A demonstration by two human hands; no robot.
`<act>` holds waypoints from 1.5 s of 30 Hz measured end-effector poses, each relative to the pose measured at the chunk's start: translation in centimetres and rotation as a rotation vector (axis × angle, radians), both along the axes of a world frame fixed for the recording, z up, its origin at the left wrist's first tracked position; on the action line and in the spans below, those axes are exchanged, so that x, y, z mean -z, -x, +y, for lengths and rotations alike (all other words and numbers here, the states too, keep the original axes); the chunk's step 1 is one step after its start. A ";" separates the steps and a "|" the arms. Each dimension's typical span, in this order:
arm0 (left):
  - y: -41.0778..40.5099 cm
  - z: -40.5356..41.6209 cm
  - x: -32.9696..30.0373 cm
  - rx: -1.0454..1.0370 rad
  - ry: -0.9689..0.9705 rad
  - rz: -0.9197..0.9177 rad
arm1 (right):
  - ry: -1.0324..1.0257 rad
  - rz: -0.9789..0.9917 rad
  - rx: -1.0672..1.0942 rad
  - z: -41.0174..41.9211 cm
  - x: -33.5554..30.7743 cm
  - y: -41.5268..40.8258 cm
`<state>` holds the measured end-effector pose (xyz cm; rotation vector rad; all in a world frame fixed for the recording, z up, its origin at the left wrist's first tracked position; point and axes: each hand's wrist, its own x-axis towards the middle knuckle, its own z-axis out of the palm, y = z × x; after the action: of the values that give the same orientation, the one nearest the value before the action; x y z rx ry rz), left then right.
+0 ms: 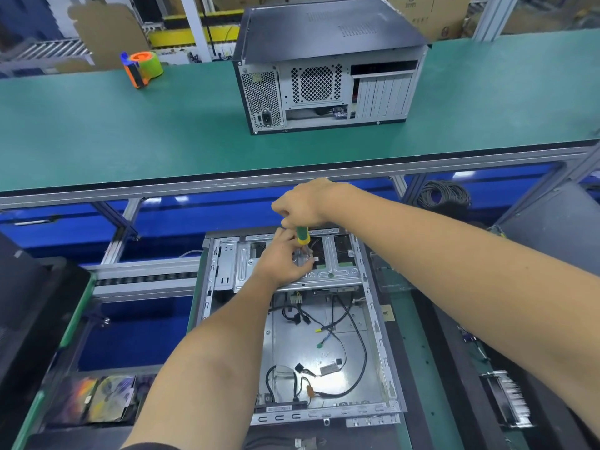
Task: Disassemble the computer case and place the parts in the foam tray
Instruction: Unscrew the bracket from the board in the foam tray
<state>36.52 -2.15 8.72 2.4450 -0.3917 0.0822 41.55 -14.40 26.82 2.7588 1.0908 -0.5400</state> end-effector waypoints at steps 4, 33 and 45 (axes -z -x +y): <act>0.0 0.1 0.1 0.001 -0.020 -0.013 | -0.135 0.204 -0.011 -1.2 -0.3 0.1; 0.5 0.1 -0.4 0.014 0.000 -0.025 | 0.113 -0.155 -0.034 -1.5 -0.3 -0.2; 0.5 0.1 -0.4 0.016 0.006 -0.014 | 0.066 -0.159 -0.045 -3.2 -0.1 -1.0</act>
<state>36.07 -2.10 9.13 2.4359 -0.4160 0.0934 42.57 -17.56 26.87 2.6604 1.0753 -0.3379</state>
